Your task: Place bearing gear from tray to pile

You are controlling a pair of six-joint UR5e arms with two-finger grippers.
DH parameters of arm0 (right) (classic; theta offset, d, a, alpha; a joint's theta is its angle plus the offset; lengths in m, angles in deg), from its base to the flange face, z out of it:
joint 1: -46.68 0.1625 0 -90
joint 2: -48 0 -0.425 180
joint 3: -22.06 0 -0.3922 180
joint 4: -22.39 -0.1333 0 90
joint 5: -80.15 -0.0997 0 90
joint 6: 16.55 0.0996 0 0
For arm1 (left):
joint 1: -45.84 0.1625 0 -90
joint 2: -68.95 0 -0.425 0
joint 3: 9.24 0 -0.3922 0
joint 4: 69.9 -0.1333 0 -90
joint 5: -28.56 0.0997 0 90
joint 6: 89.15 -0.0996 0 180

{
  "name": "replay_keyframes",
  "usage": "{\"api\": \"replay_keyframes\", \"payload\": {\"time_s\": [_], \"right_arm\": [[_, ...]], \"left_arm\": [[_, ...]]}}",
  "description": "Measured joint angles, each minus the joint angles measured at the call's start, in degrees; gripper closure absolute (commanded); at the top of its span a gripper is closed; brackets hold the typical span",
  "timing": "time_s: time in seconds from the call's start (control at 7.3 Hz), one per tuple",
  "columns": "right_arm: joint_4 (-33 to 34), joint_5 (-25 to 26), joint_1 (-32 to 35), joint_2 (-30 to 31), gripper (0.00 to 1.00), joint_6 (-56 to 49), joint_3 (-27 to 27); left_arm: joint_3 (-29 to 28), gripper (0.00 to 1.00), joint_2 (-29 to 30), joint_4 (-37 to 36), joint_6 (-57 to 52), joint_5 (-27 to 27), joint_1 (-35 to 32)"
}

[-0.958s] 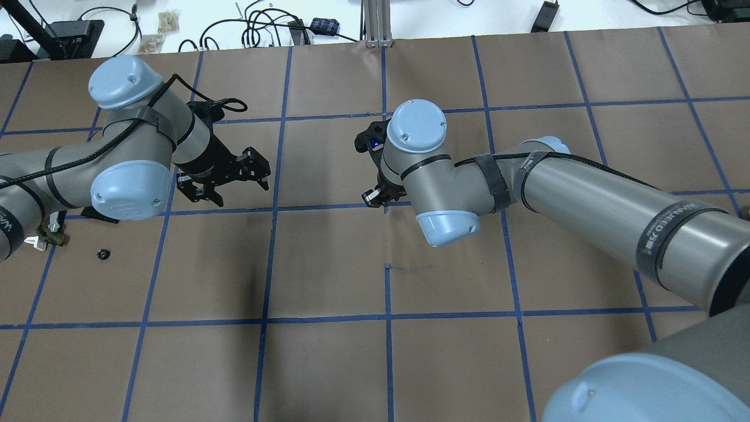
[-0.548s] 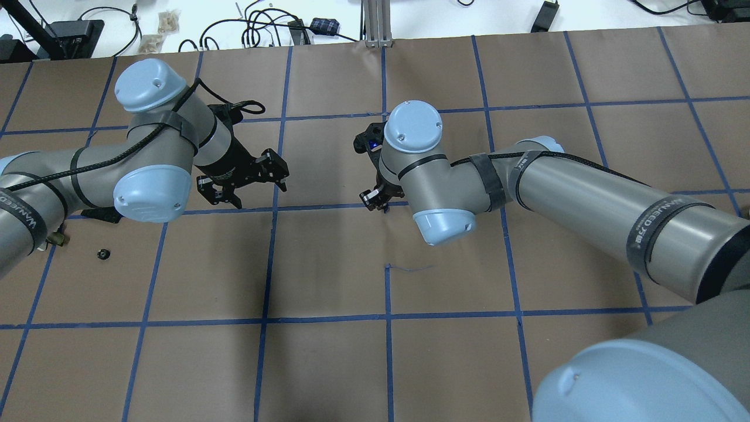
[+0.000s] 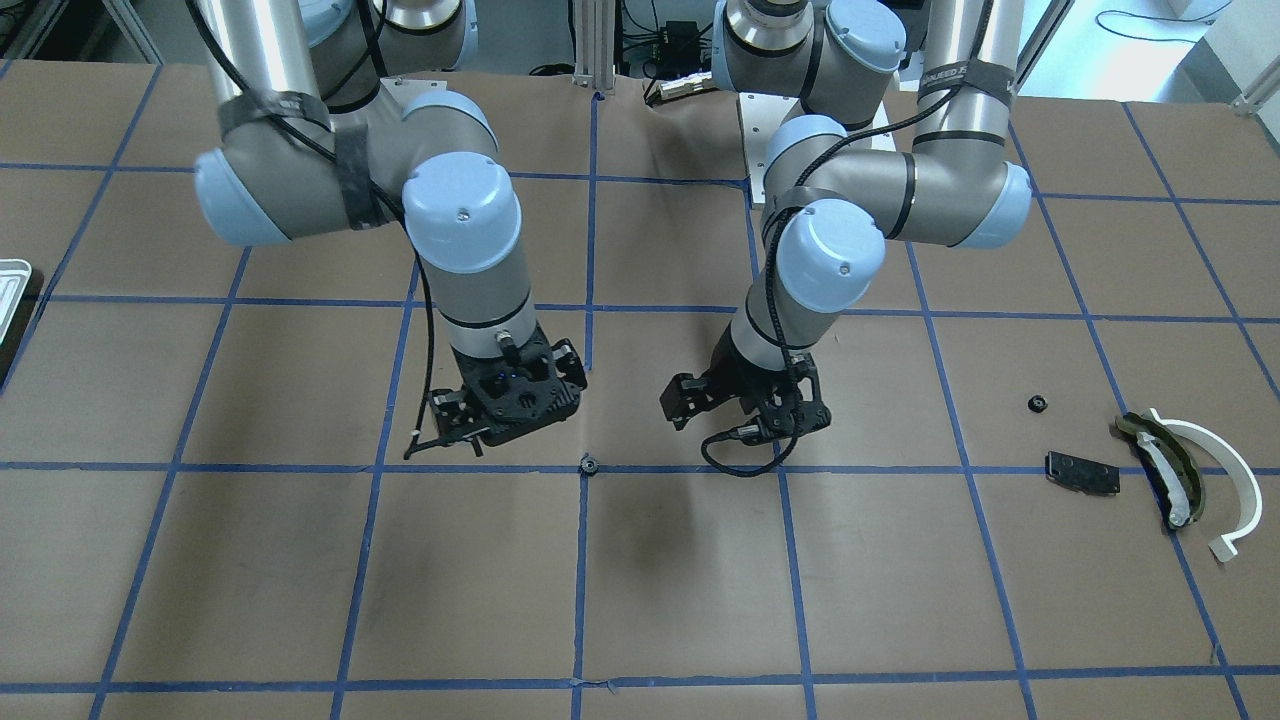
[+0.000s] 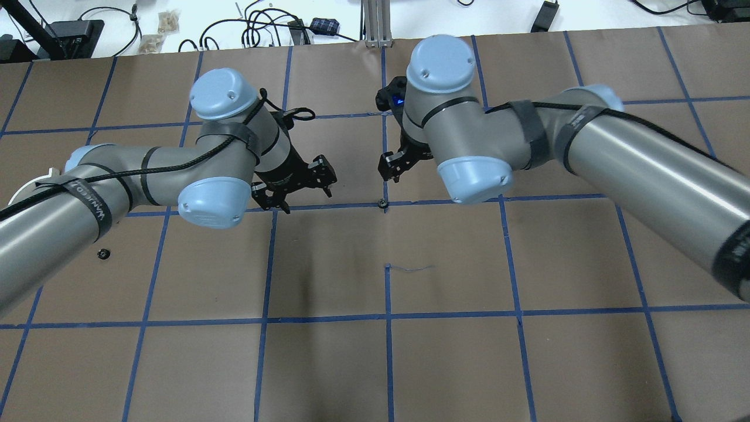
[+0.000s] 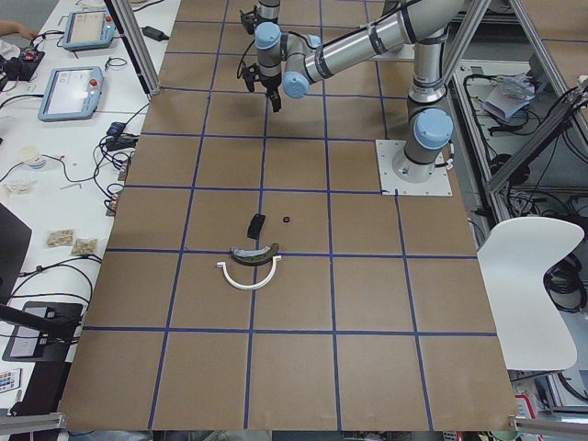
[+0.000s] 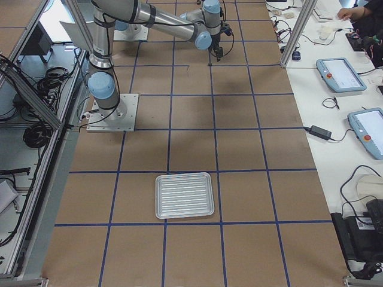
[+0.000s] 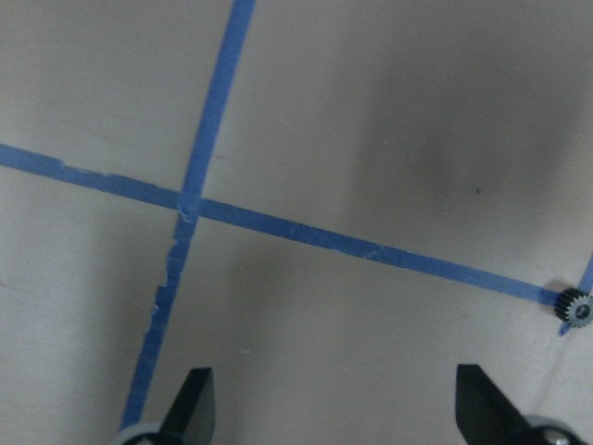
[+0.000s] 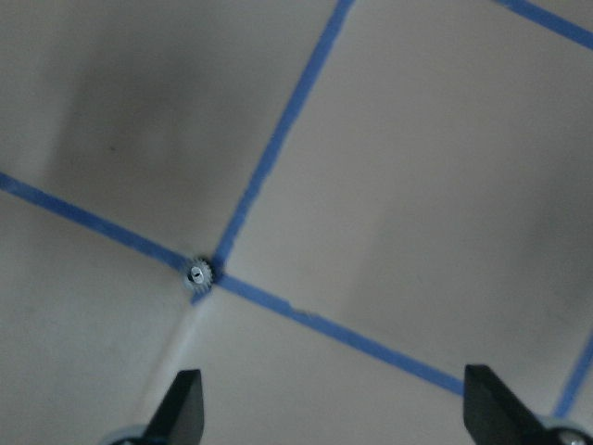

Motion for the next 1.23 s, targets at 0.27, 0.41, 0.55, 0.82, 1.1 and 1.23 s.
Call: {"api": "replay_keyframes", "payload": {"time_s": [0.27, 0.41, 0.55, 0.82, 1.1, 1.23], "right_arm": [[-12.1, -0.4, -6.8, 10.1, 0.00, 0.4, -1.3], [-15.8, -0.6, -8.1, 13.5, 0.00, 0.9, -2.6], [-19.2, -0.7, -8.8, 15.2, 0.00, 2.6, -5.0], [-23.9, 0.0, -9.5, 15.0, 0.00, 8.7, -10.8], [-26.3, 0.5, -9.6, 14.3, 0.00, 9.9, -13.0], [-26.6, 0.9, -9.5, 14.4, 0.00, 9.9, -13.2]], "left_arm": [[-4.2, 0.08, 5.5, -2.1, 5.6, 3.6, -6.4], [-6.4, 0.08, 8.5, -3.2, 7.8, 5.4, -9.1], [-8.7, 0.09, 11.1, -4.4, 9.9, 6.2, -11.2], [-11.5, 0.24, 15.3, -5.3, 11.6, 6.9, -13.6], [-11.8, 0.63, 16.9, -5.6, 11.4, 8.1, -14.1], [-11.7, 0.80, 17.0, -5.6, 11.3, 8.4, -14.2]]}}
